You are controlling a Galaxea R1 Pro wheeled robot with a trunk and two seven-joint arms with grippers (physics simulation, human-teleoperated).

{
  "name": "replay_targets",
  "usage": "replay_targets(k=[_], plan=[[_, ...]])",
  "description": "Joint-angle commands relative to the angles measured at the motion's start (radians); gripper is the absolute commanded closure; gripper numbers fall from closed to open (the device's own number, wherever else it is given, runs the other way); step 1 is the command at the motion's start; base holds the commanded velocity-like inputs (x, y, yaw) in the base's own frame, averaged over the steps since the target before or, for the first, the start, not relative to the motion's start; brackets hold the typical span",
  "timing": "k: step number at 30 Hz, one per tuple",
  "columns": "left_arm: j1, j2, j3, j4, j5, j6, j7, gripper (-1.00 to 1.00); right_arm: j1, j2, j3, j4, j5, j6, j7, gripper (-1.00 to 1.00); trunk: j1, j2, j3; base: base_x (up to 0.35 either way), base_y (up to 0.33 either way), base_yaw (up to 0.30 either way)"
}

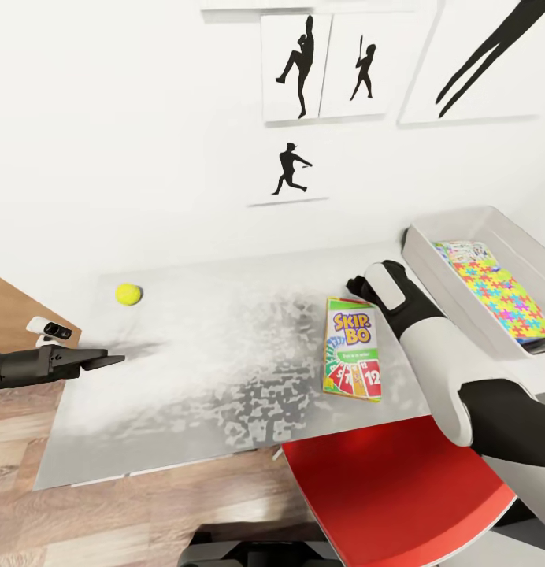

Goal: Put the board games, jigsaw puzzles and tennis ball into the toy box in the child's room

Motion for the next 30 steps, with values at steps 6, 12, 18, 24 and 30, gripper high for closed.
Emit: replay_targets(k=[6, 12, 18, 24, 30], plan=[[-0.001, 0.001, -0.001, 0.000, 0.000, 0.011, -0.003, -1.00, 0.000, 0.000, -0.021, 0.004, -0.005, 0.010, -0.007, -1.00, 0.001, -0.002, -0.001, 0.000, 0.000, 0.000], [-0.001, 0.001, -0.001, 0.000, 0.000, 0.011, -0.003, -1.00, 0.005, 0.000, -0.025, 0.013, -0.006, 0.012, -0.008, -1.00, 0.001, -0.002, -0.001, 0.000, 0.000, 0.000], [-0.001, 0.000, -0.001, 0.000, 0.000, 0.011, -0.003, -1.00, 0.020, -0.001, -0.040, 0.026, -0.012, 0.011, -0.008, -1.00, 0.001, -0.002, -0.001, 0.000, 0.000, 0.000], [-0.001, 0.000, -0.001, 0.000, 0.000, 0.011, -0.003, -1.00, 0.023, -0.003, -0.082, 0.064, -0.017, 0.011, -0.008, -1.00, 0.001, -0.002, -0.001, 0.000, 0.000, 0.000], [-0.001, 0.000, -0.001, 0.000, 0.000, 0.011, -0.003, -1.00, 0.023, 0.003, -0.087, 0.072, -0.019, 0.012, -0.008, -1.00, 0.001, -0.002, -0.001, -0.010, 0.000, 0.000]])
